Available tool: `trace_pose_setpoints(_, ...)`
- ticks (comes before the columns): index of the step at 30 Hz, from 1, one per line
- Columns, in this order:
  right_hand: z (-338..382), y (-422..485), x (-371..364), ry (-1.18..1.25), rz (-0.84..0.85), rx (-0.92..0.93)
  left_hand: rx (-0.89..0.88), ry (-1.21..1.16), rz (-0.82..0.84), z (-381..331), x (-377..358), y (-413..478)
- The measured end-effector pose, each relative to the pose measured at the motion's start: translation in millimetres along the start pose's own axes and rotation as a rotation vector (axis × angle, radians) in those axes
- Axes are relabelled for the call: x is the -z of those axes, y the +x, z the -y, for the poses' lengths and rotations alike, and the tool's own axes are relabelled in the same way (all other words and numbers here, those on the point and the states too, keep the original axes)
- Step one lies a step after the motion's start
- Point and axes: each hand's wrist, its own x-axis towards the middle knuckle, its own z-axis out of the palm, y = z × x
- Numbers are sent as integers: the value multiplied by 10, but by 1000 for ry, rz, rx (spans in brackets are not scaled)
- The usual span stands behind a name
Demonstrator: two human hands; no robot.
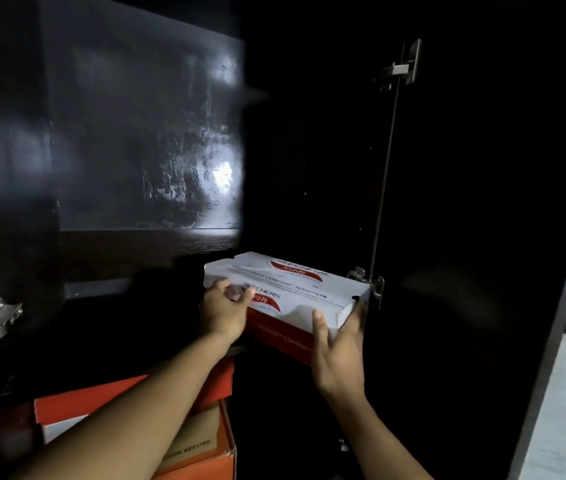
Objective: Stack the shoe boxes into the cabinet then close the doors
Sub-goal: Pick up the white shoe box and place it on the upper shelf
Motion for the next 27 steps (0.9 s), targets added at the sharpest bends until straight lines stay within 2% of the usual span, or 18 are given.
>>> trace_pose_setpoints(4, -136, -20, -75, -122, -39, 10, 7, -42, 290, -84, -213, -139)
trace_pose_setpoints(6, -223, 21, -25, -142, -21, 34, 6, -19, 366, -99, -265, -135)
trace_pose_setpoints(12, -430, 182, 60, -169, 112, 28, 43, -141, 344, -212, -442, -115)
trace_pose_setpoints(16, -478, 379, 55, -130, 176, -12, 66, -109, 383, -256, -619, -128)
trace_pose_setpoints(19, -532, 527, 40, -183, 220, -49, 70, 0, 390, -272, -726, -98)
trace_pose_setpoints(27, -685, 612, 28, -217, 198, -23, 128, -97, 436, -238, -827, 98)
